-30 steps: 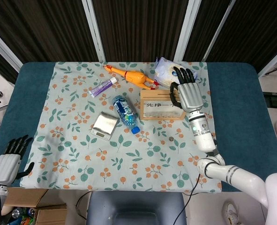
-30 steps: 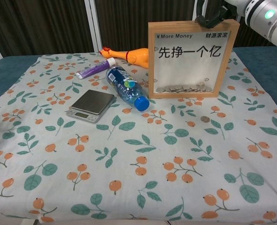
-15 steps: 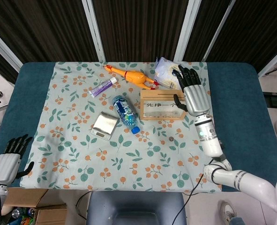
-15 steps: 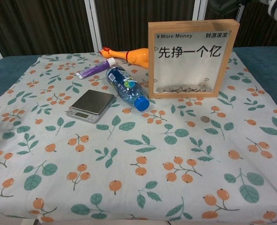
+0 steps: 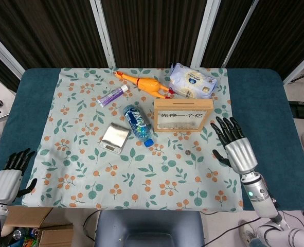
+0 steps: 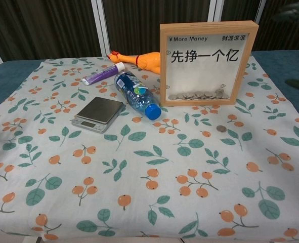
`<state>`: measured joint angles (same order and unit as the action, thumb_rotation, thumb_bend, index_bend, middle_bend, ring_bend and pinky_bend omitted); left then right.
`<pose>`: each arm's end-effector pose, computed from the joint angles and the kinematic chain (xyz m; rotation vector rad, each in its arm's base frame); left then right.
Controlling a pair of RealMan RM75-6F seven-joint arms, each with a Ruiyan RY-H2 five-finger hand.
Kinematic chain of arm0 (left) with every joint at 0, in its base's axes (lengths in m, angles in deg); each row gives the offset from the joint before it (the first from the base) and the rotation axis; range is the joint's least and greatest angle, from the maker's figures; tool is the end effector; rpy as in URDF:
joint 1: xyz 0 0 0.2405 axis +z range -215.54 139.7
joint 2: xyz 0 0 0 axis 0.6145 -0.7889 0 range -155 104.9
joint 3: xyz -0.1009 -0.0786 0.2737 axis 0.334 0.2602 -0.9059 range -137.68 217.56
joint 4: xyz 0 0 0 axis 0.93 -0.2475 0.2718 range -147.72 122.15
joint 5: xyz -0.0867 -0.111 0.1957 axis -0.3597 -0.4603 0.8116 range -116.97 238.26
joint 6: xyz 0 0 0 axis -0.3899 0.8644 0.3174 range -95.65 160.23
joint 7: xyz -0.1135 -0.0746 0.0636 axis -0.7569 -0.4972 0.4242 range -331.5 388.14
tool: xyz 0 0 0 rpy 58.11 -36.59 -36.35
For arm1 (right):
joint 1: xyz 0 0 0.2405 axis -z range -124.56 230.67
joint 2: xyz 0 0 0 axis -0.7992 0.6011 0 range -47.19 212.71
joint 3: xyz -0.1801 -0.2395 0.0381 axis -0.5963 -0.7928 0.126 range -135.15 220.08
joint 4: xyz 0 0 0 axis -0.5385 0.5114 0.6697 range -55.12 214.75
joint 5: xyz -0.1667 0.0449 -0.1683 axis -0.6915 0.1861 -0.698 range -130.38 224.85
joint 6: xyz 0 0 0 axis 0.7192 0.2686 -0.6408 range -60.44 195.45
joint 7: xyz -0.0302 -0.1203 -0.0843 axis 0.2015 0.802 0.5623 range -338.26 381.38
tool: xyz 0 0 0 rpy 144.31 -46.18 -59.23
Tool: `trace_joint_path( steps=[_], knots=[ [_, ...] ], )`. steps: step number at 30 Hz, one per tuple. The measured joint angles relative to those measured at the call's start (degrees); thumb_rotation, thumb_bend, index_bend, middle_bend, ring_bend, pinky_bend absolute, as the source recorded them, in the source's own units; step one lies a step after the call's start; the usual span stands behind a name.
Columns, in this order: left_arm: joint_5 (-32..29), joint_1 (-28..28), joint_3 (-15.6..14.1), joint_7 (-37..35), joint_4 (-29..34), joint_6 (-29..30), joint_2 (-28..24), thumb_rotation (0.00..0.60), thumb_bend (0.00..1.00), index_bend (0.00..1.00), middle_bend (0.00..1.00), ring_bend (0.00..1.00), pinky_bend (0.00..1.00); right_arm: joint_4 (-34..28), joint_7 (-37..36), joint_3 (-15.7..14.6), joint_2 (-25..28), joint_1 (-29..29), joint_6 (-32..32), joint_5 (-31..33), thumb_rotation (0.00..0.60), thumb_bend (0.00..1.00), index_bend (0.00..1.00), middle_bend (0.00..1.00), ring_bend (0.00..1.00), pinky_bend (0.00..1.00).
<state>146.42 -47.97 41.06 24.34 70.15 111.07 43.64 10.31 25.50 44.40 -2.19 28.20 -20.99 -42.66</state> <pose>-0.3855 0.2226 0.1204 -1.4981 -0.9386 -0.8656 -0.3025 -0.3138 0.0514 1.5991 -0.5235 1.1469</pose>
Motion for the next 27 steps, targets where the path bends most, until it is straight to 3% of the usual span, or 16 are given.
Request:
trace_joint_path(
  steps=[8,20,22,27],
  knots=[
    [-0.7,0.1,0.6,2.0,-0.1,0.7,0.4,0.6,0.37,0.0,0.0,0.0,0.0,12.4,-0.6,-2.1,-8.0,2.1,8.0,2.1,0.6,0.41,0.0,0.04,0.0,0.0],
    [-1.4,0.4,0.6,1.9,-1.3,0.3,1.4,0.6,0.37,0.0,0.0,0.0,0.0,22.1,0.7,1.3,-19.6,-1.1,13.6,3.7,0.6,0.4,0.0,0.04,0.0,0.0],
    [-1.4,0.4,0.6,1.9,-1.2,0.3,1.3,0.6,0.37,0.0,0.0,0.0,0.0,23.6,0.6,1.9,-21.4,-1.9,14.5,4.0,0.6,0.4,0.05,0.04,0.0,0.0],
    [-1.6,0.3,0.4,1.9,-1.3,-0.3,1.4,0.6,0.37,0.0,0.0,0.0,0.0,25.5,0.3,3.2,-24.2,-3.4,16.7,4.9,0.6,0.4,0.32,0.04,0.0,0.0]
  ],
)
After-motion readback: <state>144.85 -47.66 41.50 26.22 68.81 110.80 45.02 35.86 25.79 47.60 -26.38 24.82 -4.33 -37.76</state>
